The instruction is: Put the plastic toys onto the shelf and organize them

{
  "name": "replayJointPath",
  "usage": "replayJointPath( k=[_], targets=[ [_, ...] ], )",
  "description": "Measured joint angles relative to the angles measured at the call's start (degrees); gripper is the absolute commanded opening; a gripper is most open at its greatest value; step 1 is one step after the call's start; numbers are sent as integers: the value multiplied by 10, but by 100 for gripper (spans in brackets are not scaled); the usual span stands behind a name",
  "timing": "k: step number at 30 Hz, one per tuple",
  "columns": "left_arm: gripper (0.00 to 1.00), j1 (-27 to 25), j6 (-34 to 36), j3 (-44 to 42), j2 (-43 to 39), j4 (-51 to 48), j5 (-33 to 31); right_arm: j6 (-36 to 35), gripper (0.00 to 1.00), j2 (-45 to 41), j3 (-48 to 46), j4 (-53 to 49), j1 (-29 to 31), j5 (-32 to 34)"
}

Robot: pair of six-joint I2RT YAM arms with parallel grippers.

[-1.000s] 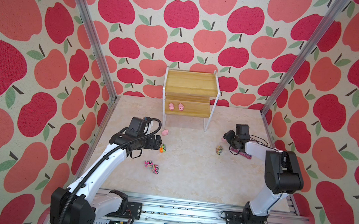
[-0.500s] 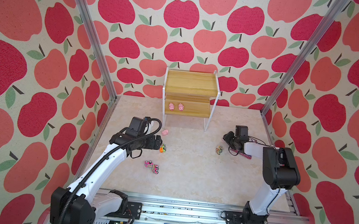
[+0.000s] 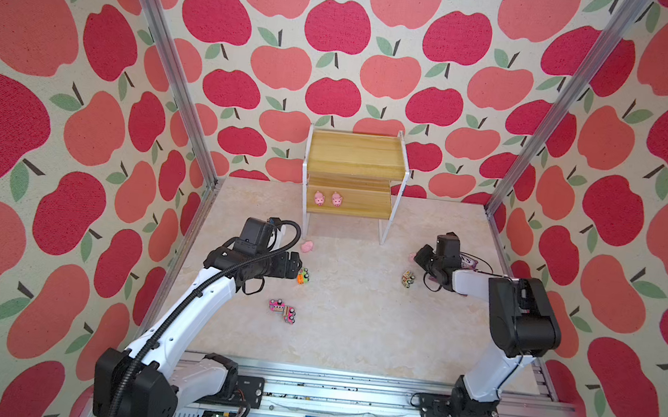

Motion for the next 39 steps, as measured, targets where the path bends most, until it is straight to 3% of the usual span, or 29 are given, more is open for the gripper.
replayJointPath(
  k=[5,14,19,24,39],
  targets=[
    [93,0,0,0,0,0,0,-65,15,-59,11,-77,70,71],
    [93,8,1,0,0,0,-3,-215,15,-125,33,-202,276,276],
    [93,32,1,0,0,-1,-6,-301,16,-55,94,-251,384,411],
    [93,54,0,0,-10,-1,-7,-373,17,37,146,-270,462,498],
    [93,64,0,0,-48,-2,-11,-500,24,208,239,-313,575,617]
  ],
)
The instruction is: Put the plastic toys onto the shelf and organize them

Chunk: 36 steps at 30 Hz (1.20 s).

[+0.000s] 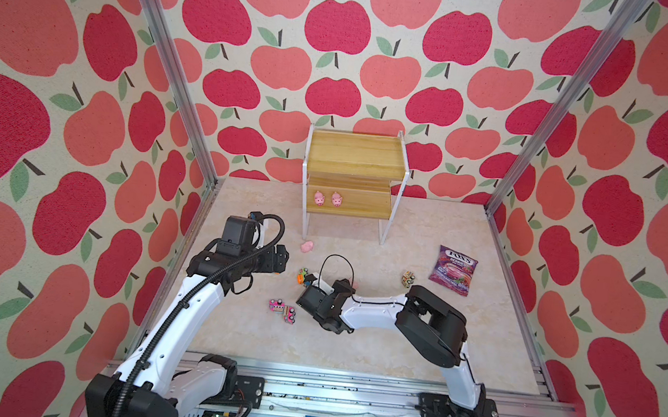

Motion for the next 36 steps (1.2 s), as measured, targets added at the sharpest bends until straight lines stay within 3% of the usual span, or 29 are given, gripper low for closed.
replayJointPath(
  k=[12,20,25,36],
  targets=[
    [93,0,0,0,0,0,0,14,45,-1,1,-11,40,-29],
    [93,0,0,0,0,0,1,59,56,-122,-57,16,36,-96],
    [93,-2,0,0,-1,0,2,162,57,-200,-71,22,10,-156],
    [93,-37,0,0,-16,0,0,510,58,-258,-139,4,-58,-311]
  ],
)
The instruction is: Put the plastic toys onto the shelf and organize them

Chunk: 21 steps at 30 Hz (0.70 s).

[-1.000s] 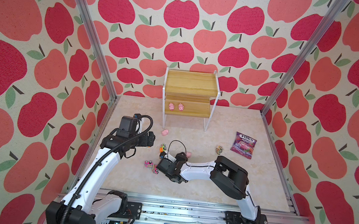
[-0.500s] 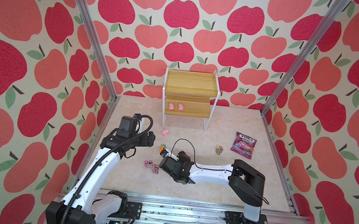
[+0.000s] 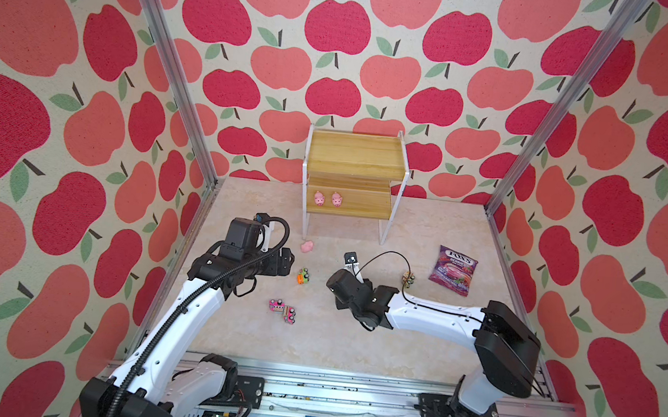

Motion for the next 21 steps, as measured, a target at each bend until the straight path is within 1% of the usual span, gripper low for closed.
replayJointPath(
  k=[5,9,12,16,21],
  targets=[
    [93,-11,0,0,-5,-1,0,113,57,-17,-68,32,-7,-42],
    [93,-15,0,0,-9,-2,0,184,57,-26,-119,98,-25,-71],
    [93,-16,0,0,-11,-2,0,223,57,-26,-146,142,-41,-92],
    [93,-16,0,0,-11,-2,0,268,57,-23,-154,194,-57,-123],
    [93,-16,0,0,-14,-2,0,317,56,6,-155,265,-76,-160]
  ],
)
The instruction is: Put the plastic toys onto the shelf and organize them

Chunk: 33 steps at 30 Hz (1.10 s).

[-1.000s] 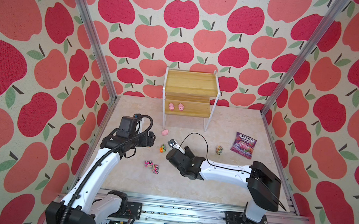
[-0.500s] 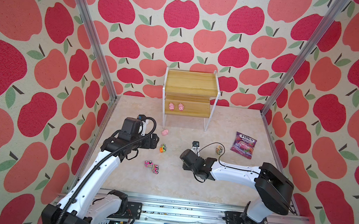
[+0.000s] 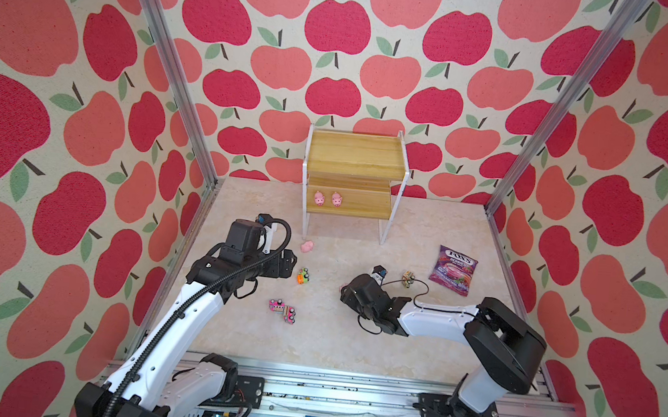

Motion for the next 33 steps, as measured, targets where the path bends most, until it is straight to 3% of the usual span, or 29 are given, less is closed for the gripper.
replayJointPath(
  k=[9,19,27,33],
  targets=[
    [93,0,0,0,-1,0,0,13,55,45,28,40,-37,-27],
    [93,0,0,0,-1,0,0,-46,58,108,119,15,-68,-57],
    [93,0,0,0,-1,0,0,-221,66,120,221,-91,-63,-15],
    [93,-1,0,0,-1,0,1,-420,71,66,160,-60,-16,70]
  ],
)
